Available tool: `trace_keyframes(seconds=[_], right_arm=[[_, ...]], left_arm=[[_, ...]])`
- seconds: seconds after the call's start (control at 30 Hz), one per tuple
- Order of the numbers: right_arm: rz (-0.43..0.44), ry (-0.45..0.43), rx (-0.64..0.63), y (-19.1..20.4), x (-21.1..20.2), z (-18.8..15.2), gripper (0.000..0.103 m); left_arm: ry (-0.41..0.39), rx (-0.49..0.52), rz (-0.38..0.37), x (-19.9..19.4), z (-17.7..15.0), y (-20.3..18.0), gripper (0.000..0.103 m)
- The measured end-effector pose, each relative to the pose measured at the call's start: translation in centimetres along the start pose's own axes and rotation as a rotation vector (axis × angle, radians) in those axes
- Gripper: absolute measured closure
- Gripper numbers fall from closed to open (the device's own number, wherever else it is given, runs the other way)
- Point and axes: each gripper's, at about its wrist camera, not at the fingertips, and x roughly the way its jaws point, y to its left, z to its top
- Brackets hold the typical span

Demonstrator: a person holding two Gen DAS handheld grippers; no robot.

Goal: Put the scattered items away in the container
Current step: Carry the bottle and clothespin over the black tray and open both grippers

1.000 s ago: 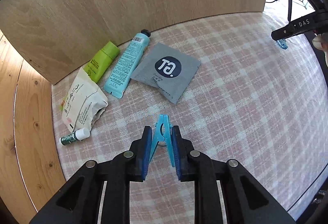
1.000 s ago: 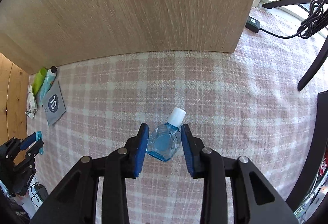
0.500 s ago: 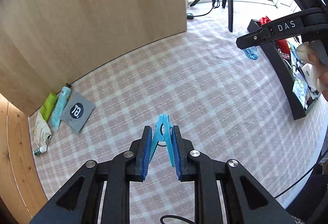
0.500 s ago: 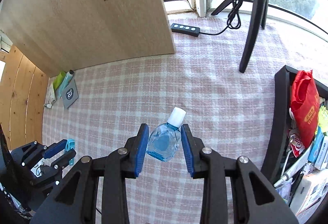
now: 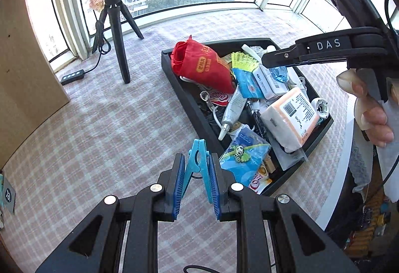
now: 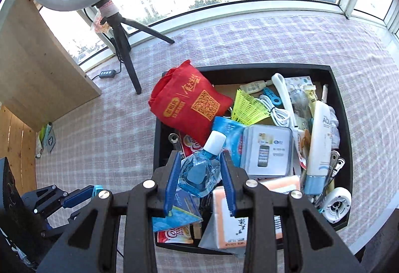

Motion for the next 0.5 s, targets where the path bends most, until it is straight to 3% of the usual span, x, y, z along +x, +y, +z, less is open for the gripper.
trace_keyframes(seconds=[0.1,0.2,0.5], right_arm=[[-0.028,-0.005,0.059,-4.3,-1.5,-0.4,0.071],[-0.058,-0.004,0.099,-7.2,-0.2,-0.8,0.071],[-0.096,-0.013,0.17,-12.1,1.0,-2.9,0.07]], left_arm=[[0.004,0.003,-0.033,1.0,1.2,-2.2,0.084],[0.012,0.019,-0.049,1.8,1.9,-4.4,0.084],[0.004,0.037,-0.049,3.1,3.5,-8.0,0.081]])
